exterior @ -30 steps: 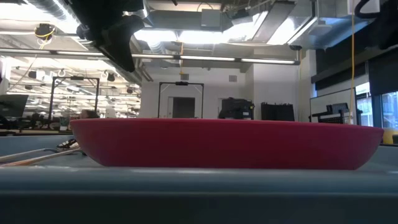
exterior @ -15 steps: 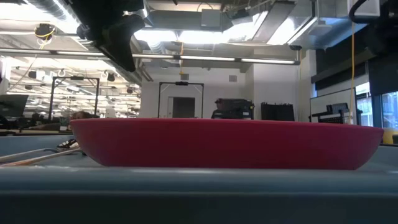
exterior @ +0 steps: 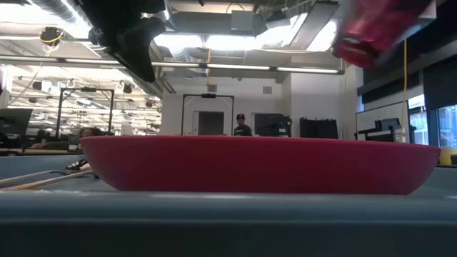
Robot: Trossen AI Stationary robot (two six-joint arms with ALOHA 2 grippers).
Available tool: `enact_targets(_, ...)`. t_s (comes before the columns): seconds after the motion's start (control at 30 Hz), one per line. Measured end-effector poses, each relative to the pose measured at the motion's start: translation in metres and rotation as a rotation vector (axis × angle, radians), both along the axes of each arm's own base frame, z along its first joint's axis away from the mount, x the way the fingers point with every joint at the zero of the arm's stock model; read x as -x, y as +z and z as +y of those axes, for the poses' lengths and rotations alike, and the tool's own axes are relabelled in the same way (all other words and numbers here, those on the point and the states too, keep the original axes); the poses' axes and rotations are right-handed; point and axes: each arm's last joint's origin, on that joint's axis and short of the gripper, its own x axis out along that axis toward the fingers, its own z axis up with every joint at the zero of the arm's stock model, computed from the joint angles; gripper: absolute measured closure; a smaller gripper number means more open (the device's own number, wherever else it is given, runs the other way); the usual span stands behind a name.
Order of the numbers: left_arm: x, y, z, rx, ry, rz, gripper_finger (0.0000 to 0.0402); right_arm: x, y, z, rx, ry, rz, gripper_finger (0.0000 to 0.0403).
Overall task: Pick and place plate/cup/fork/spoon on tray
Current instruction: Put the pink cup on the blue tray to the top right of the blue tray
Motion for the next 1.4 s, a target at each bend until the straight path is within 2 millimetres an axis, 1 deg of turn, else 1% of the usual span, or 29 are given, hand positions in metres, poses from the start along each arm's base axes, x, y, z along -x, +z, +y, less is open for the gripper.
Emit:
enact_targets(0.07, 0.000, 0.000, 0.000, -0.003, -0.015, 0.018, 0.0335, -0.012, 0.003, -0.001, 0.108, 0.003, -0.010, 0.0394)
enact_targets(0.17, 0.000, -0.001, -0.001, 0.008, -0.033, 0.042, 0.0335, -0.034, -0.004, -0.005, 0.223, 0.006, 0.055, 0.0394)
enact_targets(0.2, 0.000, -0.001, -0.001, 0.013, -0.033, 0.043, 0.0335, -0.042, -0.008, -0.007, 0.237, 0.008, 0.088, 0.0394)
enact_targets(0.3, 0.000, -0.001, -0.001, 0.029, -0.037, 0.050, 0.0335, -0.062, -0.023, -0.015, 0.203, 0.037, 0.215, 0.0394)
enact_targets(0.4, 0.000, -0.001, -0.001, 0.030, -0.038, 0.050, 0.0335, -0.075, -0.038, -0.024, 0.210, 0.041, 0.324, 0.0394)
enact_targets(0.53, 0.000, -0.001, -0.001, 0.030, -0.038, 0.051, 0.0335, -0.086, -0.049, -0.037, 0.231, 0.028, 0.398, 0.0394)
enact_targets(0.8, 0.000, -0.001, -0.001, 0.031, -0.039, 0.052, 0.0335, -0.099, -0.064, -0.054, 0.061, 0.035, 0.507, 0.0394)
enact_targets(0.97, 0.000, -0.001, -0.001, 0.031, -0.039, 0.052, 0.0335, -0.108, -0.078, -0.059, -0.047, 0.041, 0.567, 0.0394)
enact_targets(1.07, 0.000, -0.001, -0.001, 0.031, -0.039, 0.052, 0.0335, -0.117, -0.088, -0.059, -0.056, 0.062, 0.586, 0.0394)
enact_targets(1.13, 0.000, -0.001, -0.001, 0.031, -0.039, 0.052, 0.0335, -0.120, -0.094, -0.061, -0.051, 0.066, 0.610, 0.0394)
enact_targets(1.27, 0.000, -0.001, -0.001, 0.031, -0.039, 0.052, 0.0335, -0.123, -0.099, -0.062, -0.054, 0.069, 0.626, 0.0394)
enact_targets(1.4, 0.000, -0.001, -0.001, 0.031, -0.039, 0.052, 0.0335, -0.127, -0.098, -0.064, -0.062, 0.059, 0.590, 0.0391)
